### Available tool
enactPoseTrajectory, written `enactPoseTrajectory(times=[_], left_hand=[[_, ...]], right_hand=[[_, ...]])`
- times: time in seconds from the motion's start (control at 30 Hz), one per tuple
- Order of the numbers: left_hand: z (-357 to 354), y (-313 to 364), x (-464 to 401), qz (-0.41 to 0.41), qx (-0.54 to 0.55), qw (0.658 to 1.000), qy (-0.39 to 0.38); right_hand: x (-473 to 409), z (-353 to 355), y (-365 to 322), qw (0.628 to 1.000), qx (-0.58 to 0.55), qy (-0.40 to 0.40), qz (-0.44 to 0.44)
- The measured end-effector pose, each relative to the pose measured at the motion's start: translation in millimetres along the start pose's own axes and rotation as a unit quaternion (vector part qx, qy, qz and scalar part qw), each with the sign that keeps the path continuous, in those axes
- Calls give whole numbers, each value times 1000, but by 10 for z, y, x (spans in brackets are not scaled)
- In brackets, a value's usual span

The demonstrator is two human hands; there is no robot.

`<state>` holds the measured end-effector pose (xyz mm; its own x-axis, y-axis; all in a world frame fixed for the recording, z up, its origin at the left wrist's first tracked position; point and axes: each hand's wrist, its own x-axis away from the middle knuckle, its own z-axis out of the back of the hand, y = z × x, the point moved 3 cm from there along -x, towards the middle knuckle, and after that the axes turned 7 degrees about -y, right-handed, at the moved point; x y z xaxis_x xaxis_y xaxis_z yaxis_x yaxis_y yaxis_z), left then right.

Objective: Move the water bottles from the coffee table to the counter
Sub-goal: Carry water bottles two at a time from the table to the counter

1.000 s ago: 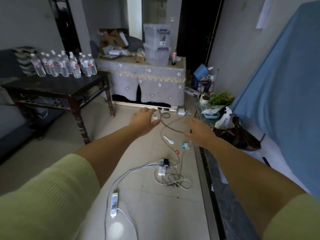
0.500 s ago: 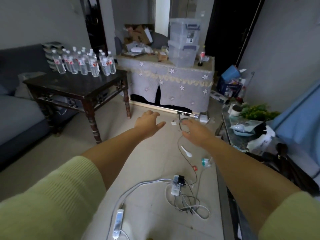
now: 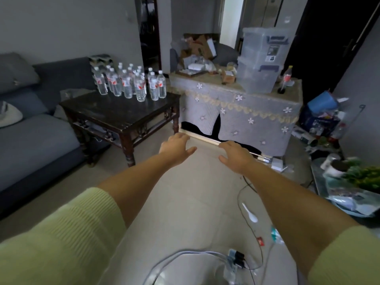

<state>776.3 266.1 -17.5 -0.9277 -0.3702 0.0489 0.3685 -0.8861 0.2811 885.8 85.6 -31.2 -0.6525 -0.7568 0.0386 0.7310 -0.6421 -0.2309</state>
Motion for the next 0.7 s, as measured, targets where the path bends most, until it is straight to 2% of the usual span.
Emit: enactPoseTrajectory(times=[0.3, 0.47, 0.57, 0.7], left_hand=[[161, -538, -1469, 79, 36, 996, 5], [377, -596, -2339, 82, 19, 996, 30], [326, -748, -2635, 96, -2, 995, 7], [362, -1100, -3121, 135, 29, 990, 9]], right_hand=[[-1701, 43, 275, 997, 22, -28, 65], [-2722, 368, 615, 998, 5, -22, 63], [-3095, 319, 700, 997, 13, -46, 68], [-3714, 229, 704, 995, 15, -66, 80]])
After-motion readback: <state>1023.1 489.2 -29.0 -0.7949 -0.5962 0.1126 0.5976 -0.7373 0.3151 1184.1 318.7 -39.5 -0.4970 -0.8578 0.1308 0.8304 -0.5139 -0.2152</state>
